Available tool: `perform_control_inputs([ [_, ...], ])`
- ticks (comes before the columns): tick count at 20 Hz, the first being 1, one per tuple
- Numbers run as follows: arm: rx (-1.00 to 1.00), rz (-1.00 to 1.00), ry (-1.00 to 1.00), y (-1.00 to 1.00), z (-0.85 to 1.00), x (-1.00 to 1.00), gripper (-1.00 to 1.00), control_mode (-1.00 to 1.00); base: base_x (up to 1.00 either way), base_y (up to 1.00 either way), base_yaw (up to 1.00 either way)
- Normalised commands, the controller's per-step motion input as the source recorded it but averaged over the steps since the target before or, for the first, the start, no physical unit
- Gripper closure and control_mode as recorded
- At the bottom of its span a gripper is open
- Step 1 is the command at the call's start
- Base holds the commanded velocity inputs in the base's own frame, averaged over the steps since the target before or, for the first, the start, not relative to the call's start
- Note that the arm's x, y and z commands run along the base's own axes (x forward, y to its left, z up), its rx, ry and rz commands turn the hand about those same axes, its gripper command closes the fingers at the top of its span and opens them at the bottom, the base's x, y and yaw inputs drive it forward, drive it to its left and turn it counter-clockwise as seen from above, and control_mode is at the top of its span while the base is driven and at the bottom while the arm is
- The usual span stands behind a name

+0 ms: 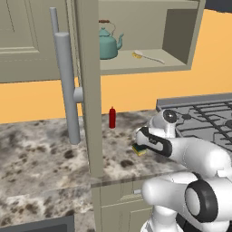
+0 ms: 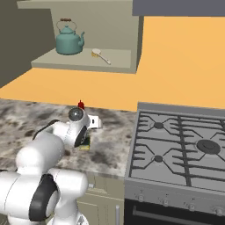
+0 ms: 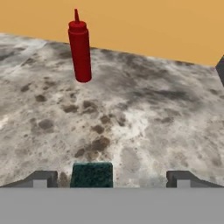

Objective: Pick the sponge and dish brush from the cabinet and place them on the counter.

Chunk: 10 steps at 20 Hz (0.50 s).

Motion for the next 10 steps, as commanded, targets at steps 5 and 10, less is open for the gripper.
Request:
perform_control_inputs([
  [5, 0.00, 0.00, 0.07, -0.31, 0.65, -0.31, -1.00, -1.00, 0.00, 0.00, 0.00],
  [10, 0.00, 0.00, 0.05, -0.25, 0.57, -0.37, -1.00, -1.00, 0.00, 0.00, 0.00],
])
